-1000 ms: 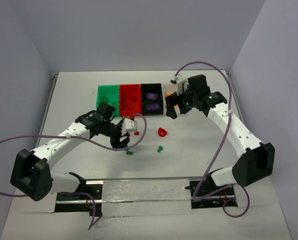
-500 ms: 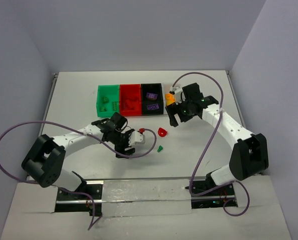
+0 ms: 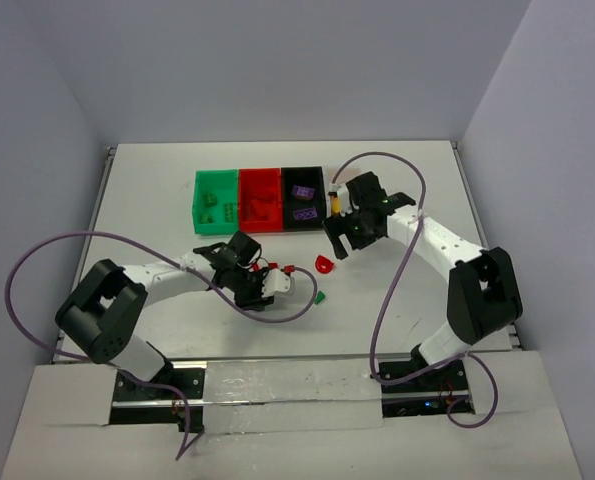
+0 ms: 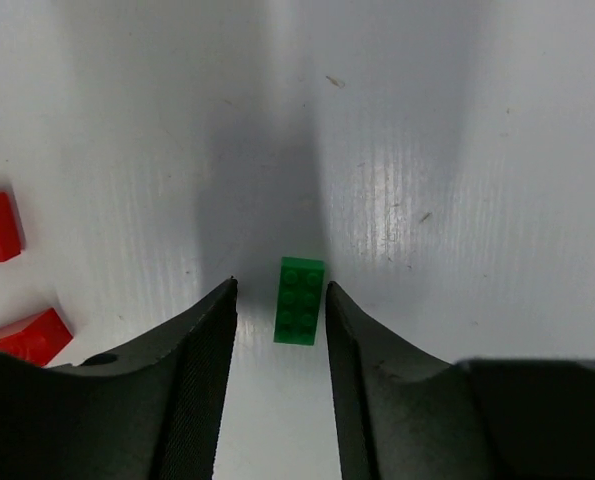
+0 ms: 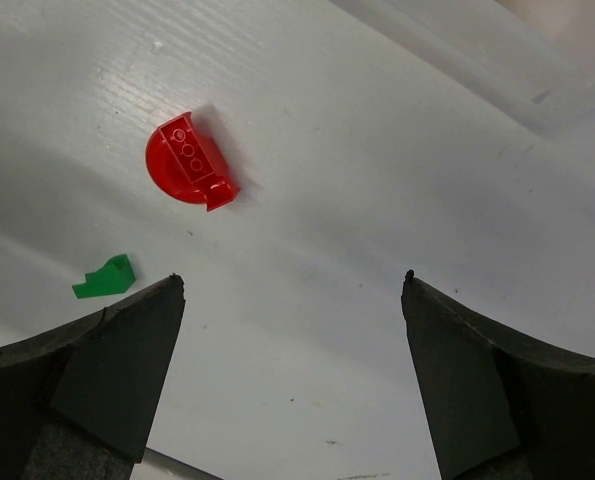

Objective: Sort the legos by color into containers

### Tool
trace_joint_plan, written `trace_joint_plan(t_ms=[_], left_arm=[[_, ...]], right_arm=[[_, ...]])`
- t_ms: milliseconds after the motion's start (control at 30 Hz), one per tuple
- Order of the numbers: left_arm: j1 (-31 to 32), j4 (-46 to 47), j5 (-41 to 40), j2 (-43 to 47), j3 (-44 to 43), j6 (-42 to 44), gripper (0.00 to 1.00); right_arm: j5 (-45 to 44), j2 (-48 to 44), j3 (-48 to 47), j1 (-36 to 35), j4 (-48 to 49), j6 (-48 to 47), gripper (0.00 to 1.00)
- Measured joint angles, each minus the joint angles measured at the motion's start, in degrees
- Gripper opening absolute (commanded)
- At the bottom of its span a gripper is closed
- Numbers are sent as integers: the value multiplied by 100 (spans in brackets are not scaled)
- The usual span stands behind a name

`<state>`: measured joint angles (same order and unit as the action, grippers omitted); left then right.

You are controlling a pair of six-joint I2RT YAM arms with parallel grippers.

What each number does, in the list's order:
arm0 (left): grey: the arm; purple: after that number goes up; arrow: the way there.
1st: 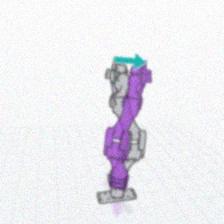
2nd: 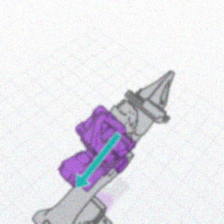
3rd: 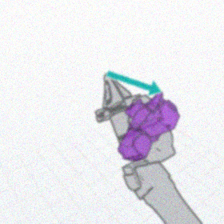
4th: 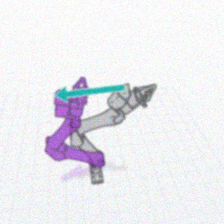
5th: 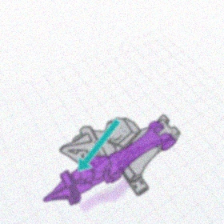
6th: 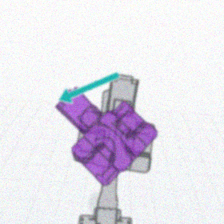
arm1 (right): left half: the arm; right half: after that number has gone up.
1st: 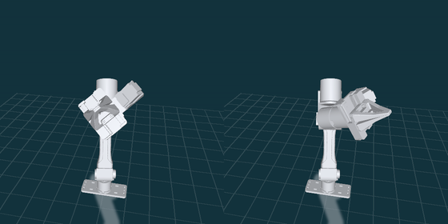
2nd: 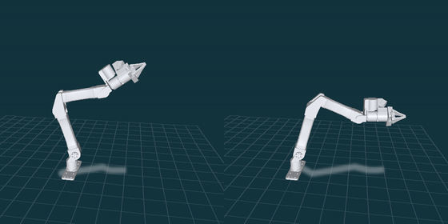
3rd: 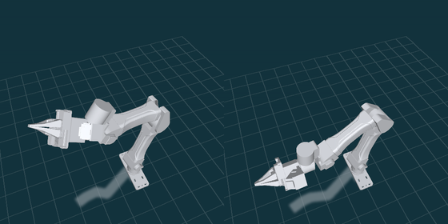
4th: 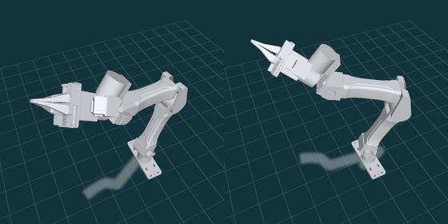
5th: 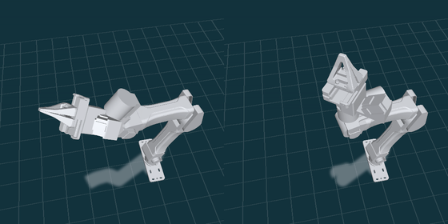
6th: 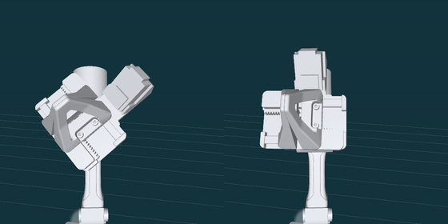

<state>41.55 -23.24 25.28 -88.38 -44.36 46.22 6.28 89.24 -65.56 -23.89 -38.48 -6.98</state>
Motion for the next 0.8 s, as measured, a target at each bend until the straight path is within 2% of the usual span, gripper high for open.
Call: trace_joint_plan(t_ms=[67,167,233,267,300,567,800], left_arm=[[16,90,-31,10,42,54,41],[43,186,-59,93,142,103,33],[71,222,-60,161,223,104,19],[81,238,-62,195,260,117,4],[89,251,-69,224,287,126,0],[35,118,-151,711,378,-206,0],[-358,-174,296,1397,19,-945,0]], right_arm=[[-25,74,0,-61,2,10,96],[-49,197,-2,-136,24,23,96],[-77,290,-7,-201,42,38,96],[-82,332,-9,-235,54,45,96],[-93,375,-11,-275,72,52,96],[-137,793,-224,-687,241,50,96],[-86,1254,-511,-869,315,4,96]])
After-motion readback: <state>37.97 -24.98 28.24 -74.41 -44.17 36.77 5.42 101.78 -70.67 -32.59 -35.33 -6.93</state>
